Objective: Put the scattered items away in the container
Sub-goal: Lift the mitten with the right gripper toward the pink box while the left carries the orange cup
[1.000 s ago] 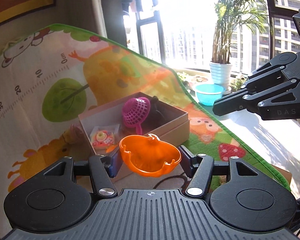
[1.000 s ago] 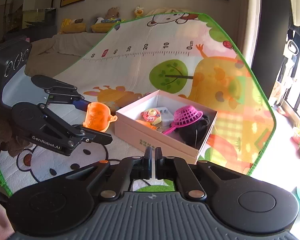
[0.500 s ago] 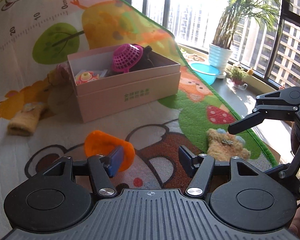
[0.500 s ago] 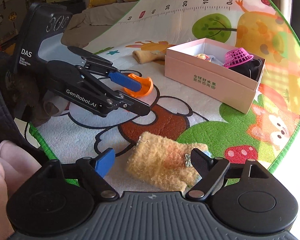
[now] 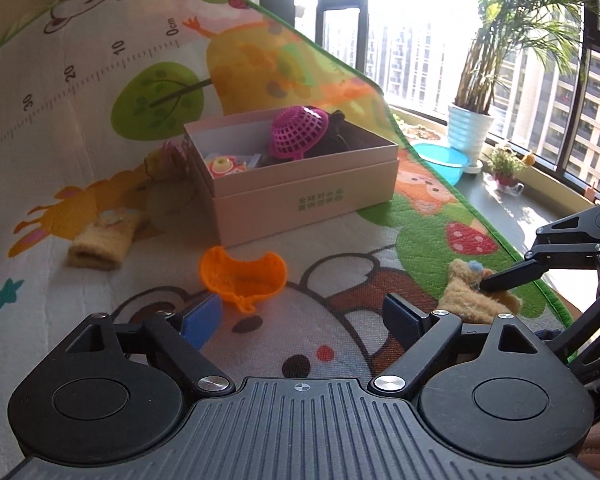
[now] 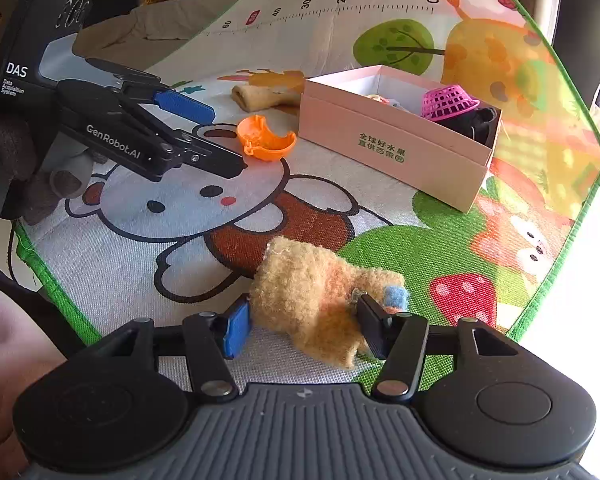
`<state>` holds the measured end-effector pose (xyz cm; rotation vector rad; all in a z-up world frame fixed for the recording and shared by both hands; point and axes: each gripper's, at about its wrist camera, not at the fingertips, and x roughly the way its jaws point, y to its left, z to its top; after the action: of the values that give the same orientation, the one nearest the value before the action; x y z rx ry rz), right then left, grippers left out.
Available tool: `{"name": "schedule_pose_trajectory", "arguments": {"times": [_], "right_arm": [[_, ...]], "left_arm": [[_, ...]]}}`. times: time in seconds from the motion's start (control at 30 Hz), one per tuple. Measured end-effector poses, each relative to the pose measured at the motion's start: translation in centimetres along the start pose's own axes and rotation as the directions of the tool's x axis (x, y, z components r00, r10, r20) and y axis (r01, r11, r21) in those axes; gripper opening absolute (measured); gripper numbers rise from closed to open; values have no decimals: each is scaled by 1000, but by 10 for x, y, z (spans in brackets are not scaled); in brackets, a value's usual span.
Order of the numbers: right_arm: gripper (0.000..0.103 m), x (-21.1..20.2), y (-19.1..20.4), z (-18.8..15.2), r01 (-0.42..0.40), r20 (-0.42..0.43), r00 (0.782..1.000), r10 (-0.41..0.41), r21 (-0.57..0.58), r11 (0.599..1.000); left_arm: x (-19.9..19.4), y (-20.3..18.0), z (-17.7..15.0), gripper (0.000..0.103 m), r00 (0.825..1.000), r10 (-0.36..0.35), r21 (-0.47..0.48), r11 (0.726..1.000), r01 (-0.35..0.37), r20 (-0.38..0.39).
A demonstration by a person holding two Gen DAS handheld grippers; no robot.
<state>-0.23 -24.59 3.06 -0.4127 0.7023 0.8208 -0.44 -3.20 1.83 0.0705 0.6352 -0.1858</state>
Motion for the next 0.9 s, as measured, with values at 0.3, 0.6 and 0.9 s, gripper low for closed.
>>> {"name": "schedule_pose_trajectory", "arguments": {"times": [0.3,0.6,0.9], "right_arm": [[80,1,-1,-2,64,12,998,-64,-3,998],[102,14,-31,-7,33,9,999,-35,158,987],[78,21,-26,4,39,33,998,-44,139,990]], "left_arm": [[45,9,13,89,999,42,16,999,-41,-35],[52,9,8,52,998,20,21,1000,-19,-59],[38,7,4,46,998,-16,-8,1000,15,-54]]}}
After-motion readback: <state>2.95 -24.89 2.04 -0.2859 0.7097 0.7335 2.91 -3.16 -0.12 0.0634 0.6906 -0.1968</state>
